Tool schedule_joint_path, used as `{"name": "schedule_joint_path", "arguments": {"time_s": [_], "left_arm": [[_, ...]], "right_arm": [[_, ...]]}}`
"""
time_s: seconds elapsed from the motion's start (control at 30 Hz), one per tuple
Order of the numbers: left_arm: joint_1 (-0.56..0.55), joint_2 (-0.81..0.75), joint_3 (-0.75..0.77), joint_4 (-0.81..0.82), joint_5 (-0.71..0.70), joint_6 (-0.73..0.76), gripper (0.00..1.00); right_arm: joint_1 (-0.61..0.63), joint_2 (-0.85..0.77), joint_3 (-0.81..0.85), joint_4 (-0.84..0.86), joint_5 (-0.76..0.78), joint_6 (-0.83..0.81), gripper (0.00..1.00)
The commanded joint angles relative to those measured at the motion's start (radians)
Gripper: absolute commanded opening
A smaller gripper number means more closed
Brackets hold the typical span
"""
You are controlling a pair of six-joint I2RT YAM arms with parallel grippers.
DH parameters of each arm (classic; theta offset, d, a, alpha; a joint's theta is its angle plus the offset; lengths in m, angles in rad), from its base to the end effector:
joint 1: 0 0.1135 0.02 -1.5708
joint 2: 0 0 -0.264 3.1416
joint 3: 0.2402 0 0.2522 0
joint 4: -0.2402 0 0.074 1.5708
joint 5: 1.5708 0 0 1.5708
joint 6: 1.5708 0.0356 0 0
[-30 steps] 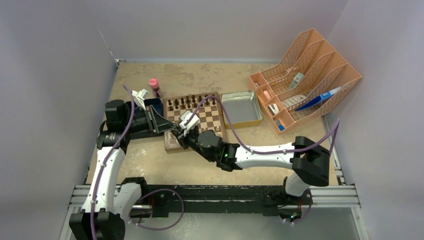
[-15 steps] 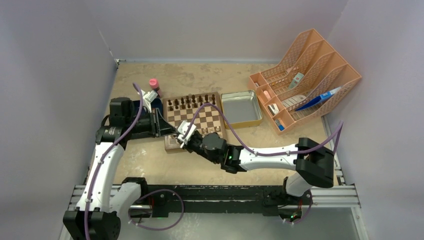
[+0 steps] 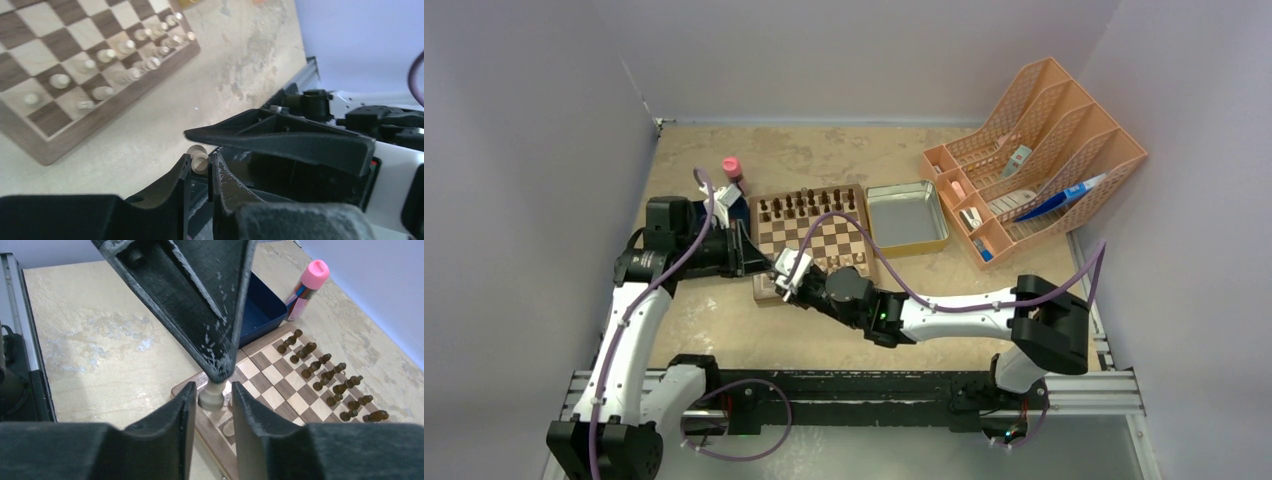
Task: Set up the chess pieces on the board
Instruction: Place the chess piece on the chessboard.
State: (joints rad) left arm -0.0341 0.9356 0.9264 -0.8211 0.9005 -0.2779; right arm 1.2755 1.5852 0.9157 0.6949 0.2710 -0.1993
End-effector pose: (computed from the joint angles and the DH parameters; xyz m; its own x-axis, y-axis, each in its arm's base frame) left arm 0.1727 -0.0338 0.3128 -0.8602 -0.1412 -0.4901 0.3261 0.5866 -0.7413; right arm 0.1143 0.3430 0.2752 0.1743 -0.0824 -0.9812 -0.8257 0.5306 -0.1913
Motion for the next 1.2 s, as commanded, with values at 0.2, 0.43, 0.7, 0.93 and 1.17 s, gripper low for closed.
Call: {"name": "schedule_joint_path", "arguments": {"time_s": [0.2, 0.43, 0.7, 0.93, 1.17], "left_arm": [[0.002, -0.077, 0.001, 0.02, -0.314, -0.092, 0.0], [0.002, -0.144, -0.021, 0.108, -0.459, -0.18, 0.0], [-0.033, -0.083, -0.117, 0.246, -0.564, -0.263, 0.0], [-0.154, -0.07, -0.223, 0.348, -0.853, -0.362, 0.0], [-0.283, -0.08, -0.317, 0.383, -1.017, -0.435, 0.0]], "right_arm": [[-0.001, -0.172, -0.076, 0.023, -0.007, 0.131, 0.53], [-0.001, -0.389, -0.171, -0.002, 0.046, 0.193, 0.58], [-0.001, -0.589, -0.264, -0.007, 0.126, 0.248, 0.57], [-0.001, -0.642, -0.301, -0.029, 0.164, 0.256, 0.57], [-0.001, -0.647, -0.303, -0.063, 0.185, 0.259, 0.57]]}}
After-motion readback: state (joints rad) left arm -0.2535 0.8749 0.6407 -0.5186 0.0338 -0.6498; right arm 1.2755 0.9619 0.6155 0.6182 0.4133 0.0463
